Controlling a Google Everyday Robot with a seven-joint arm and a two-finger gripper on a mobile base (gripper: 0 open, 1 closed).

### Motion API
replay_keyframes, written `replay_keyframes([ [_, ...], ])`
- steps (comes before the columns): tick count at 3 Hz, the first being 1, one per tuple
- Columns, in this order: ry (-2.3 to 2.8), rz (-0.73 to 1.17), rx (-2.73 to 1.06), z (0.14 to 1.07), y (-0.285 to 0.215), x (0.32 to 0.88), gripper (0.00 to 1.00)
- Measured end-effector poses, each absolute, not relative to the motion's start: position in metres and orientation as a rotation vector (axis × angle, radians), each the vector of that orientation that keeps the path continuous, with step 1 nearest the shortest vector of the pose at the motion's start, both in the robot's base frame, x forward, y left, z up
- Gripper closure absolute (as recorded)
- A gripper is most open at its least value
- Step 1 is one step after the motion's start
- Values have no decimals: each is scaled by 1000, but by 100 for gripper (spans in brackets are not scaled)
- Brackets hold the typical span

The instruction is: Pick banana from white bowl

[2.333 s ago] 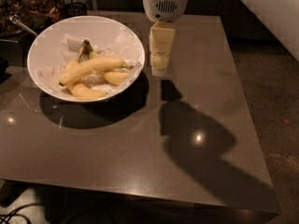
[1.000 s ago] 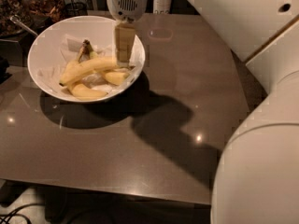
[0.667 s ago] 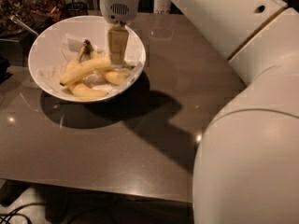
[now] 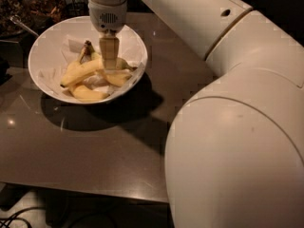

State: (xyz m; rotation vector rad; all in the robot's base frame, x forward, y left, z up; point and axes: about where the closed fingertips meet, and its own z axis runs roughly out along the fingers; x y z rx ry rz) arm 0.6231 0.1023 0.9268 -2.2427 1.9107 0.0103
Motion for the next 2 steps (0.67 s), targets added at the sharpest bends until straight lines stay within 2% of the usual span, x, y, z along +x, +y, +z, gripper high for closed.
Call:
replay_keyframes([
  [2,1897,-48,-2315,908,121,628,44],
])
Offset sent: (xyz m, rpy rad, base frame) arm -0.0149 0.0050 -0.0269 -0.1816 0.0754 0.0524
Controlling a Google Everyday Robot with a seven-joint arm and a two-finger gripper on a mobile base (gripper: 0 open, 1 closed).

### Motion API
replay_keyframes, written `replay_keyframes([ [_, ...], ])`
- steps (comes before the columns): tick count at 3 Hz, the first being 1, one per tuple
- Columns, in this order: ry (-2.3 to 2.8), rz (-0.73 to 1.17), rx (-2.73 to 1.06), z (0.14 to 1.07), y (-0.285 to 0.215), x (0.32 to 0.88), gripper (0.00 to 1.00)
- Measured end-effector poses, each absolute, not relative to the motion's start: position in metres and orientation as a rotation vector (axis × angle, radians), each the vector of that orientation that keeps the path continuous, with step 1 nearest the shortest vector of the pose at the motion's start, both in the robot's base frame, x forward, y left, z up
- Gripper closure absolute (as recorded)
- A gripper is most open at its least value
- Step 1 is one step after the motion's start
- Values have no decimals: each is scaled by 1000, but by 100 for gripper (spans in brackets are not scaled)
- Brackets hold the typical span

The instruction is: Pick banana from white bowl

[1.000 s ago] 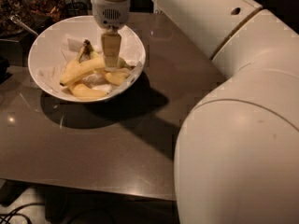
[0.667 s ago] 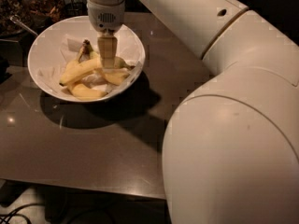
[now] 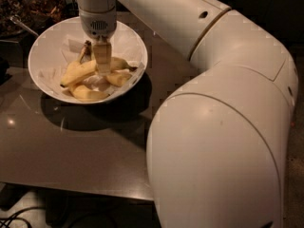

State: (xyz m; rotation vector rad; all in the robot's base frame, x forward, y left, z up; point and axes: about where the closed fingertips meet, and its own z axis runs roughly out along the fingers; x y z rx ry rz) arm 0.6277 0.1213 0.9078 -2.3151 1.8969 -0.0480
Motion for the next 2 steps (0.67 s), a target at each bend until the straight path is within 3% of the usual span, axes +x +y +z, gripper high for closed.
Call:
replay_keyframes([
  [2,1878,-103,-2368,896,132,635,46],
])
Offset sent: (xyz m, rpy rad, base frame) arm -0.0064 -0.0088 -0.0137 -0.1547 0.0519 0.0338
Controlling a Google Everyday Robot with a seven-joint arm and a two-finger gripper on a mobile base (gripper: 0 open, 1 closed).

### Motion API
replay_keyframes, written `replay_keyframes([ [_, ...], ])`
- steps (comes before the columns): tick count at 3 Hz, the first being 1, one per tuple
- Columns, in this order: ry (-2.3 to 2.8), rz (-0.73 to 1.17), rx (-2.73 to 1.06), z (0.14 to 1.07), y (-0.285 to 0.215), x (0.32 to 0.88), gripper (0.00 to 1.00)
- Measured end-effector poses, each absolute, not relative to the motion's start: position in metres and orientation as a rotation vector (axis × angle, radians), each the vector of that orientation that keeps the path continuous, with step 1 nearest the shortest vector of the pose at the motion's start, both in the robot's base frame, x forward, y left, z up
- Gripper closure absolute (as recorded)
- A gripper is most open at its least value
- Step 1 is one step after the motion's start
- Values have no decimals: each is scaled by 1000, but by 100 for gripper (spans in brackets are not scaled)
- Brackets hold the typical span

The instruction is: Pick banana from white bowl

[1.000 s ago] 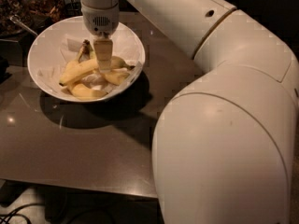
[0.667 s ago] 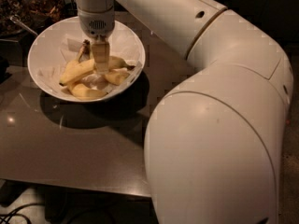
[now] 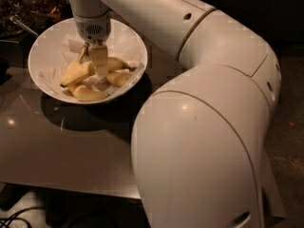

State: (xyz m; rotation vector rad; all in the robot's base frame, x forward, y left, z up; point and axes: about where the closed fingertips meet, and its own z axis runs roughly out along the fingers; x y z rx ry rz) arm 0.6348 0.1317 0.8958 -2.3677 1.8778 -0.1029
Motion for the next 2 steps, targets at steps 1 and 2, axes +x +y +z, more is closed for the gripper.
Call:
replay_keyframes([
  [1,1872,-121,-2383,891,134,639,45],
  [2,1868,-123,-2401,886,136,640,44],
])
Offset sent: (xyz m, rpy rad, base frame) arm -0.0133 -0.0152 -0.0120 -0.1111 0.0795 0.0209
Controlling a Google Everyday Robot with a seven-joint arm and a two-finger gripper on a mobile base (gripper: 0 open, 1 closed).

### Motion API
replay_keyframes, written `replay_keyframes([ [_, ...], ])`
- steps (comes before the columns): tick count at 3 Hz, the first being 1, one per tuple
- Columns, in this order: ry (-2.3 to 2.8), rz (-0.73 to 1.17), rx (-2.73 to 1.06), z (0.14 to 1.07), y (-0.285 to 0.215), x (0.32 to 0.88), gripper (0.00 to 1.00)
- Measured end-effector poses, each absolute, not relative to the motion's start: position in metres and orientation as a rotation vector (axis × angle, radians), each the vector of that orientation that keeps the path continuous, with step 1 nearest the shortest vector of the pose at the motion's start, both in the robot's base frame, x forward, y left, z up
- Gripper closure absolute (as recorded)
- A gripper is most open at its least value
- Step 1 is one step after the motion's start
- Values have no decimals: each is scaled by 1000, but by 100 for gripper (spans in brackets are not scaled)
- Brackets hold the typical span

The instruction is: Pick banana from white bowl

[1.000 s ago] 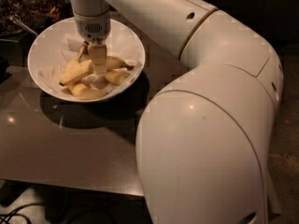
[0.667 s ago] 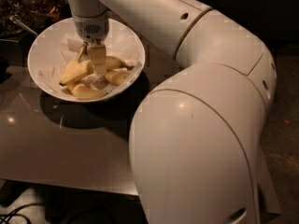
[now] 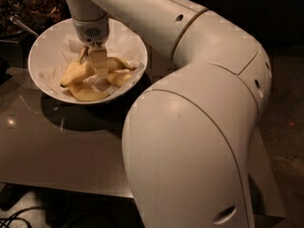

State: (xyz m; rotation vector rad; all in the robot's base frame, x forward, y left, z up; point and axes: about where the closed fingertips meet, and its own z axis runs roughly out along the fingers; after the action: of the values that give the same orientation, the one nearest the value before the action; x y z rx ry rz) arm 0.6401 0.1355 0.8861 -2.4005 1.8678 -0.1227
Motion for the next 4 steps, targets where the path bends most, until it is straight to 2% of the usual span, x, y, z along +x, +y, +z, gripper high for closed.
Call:
replay_keyframes([
  [2,1851,-140,-2416,884,133,639,87],
  [3,1851,-140,-2416,884,133,639,100],
  [4,1840,-150,-2339,904,121,625,100],
])
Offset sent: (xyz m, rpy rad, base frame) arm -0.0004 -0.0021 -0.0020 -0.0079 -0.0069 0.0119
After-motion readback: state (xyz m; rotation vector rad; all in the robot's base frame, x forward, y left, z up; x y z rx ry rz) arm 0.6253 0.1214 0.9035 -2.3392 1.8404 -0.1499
